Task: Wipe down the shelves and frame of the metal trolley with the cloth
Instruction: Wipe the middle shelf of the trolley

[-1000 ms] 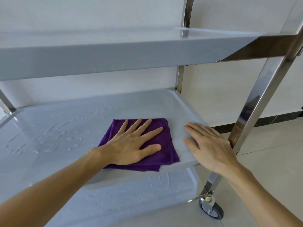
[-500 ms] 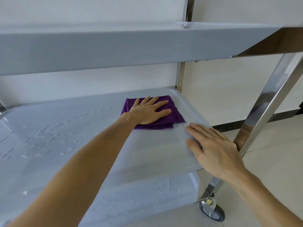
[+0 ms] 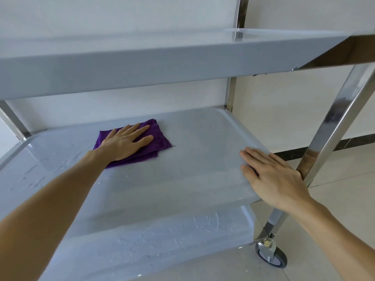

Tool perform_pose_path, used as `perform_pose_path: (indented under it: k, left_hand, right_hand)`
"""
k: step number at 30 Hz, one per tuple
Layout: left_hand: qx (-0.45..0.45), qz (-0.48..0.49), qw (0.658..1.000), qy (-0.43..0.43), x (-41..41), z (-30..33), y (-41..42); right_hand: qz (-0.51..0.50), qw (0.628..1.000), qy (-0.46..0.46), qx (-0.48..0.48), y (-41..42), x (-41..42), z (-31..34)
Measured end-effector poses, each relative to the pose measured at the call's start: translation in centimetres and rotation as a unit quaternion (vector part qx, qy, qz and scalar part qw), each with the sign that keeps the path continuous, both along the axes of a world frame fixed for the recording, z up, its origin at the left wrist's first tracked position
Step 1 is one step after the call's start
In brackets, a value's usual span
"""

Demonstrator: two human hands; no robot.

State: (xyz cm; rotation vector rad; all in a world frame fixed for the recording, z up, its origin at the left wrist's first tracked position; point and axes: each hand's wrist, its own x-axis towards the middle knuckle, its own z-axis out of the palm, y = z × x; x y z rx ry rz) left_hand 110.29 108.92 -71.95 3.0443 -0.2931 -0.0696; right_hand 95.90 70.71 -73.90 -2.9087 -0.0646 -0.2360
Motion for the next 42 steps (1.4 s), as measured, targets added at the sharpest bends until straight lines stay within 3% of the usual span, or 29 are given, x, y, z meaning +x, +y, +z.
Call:
perform_pose_path:
  k: [6, 16, 21, 29, 32, 35, 42]
  left_hand:
    - [0.006, -0.008, 1.0, 0.02, -6.7, -0.6, -0.8]
    - [-0.02, -0.109, 0.994, 0.004, -17.9, -0.7, -10.0]
    - [0.041, -0.121, 0.989, -0.077, -19.5, -1.6, -12.5]
    - [0.049, -0.12, 0.985, -0.113, -19.6, -1.7, -13.0]
    - [0.044, -0.114, 0.985, -0.121, -19.5, -1.7, -12.8]
    - [0.053, -0.117, 0.984, -0.126, -19.6, -1.8, -12.8]
    - [0.092, -0.183, 0.964, -0.169, -22.0, -1.7, -4.1]
  right_hand:
    - [-0.001, 1.0, 0.022, -0.003, 0.2, -0.2, 0.3]
    - [0.003, 0.999, 0.049, -0.001, -0.2, -0.3, 0.5]
    - [0.018, 0.998, 0.053, -0.005, -1.2, -0.3, 0.6]
    - [0.012, 0.996, 0.074, -0.049, -0.2, -0.4, 2.7]
    - [0.053, 0.998, 0.016, 0.043, 2.9, -0.4, 3.1]
    - [0.111, 0.98, 0.049, 0.158, 5.8, -1.2, 2.9]
    - [0.102, 0.994, 0.026, 0.022, 6.5, -1.5, 1.6]
